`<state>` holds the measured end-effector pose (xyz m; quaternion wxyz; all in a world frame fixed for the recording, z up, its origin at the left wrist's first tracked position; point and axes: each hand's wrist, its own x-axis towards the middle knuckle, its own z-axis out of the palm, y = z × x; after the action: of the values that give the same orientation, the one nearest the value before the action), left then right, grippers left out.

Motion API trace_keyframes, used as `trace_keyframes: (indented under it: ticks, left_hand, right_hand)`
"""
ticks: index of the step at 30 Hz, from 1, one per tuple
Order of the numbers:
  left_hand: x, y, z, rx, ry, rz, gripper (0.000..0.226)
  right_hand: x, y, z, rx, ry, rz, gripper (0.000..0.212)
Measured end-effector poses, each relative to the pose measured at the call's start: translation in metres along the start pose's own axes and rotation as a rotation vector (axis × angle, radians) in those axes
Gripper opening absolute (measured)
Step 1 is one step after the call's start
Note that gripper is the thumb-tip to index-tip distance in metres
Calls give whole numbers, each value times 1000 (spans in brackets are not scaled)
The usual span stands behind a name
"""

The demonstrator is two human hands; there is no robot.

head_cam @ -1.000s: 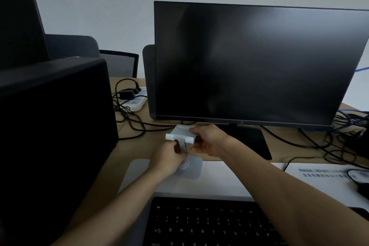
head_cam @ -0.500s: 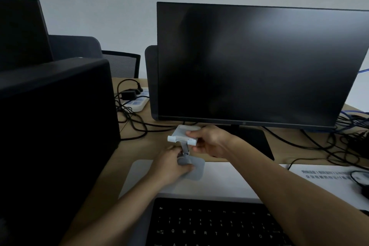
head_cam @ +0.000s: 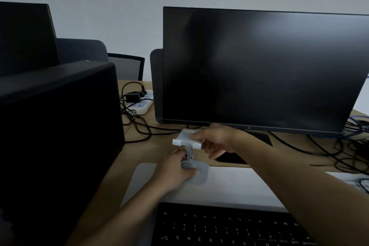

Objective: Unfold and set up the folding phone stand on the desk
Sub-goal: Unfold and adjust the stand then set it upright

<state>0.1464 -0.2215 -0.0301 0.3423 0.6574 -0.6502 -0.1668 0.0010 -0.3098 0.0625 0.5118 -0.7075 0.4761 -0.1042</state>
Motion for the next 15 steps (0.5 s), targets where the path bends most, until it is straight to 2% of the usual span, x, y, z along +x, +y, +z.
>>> trace_keyframes:
  ticks: [3,5,8,12,15]
  left_hand:
    - [0,2,0,18,18,-19,33]
    - [-2,3,0,38,33,-31,35]
    - [-4,2,0,24,14,-61,42]
    - [-2,1,-3,42,-24,-40,44]
    - [-2,0,-4,42,-26,-42,43]
  right_hand:
    - [5,-34,20,-452,119,114,61]
    - [7,-52,31,-609,98,178,58]
    - [6,-65,31,-567,26,265,46]
    - [9,-70,31,-539,19,323,49]
    - [13,-74,35,-595,2,296,45]
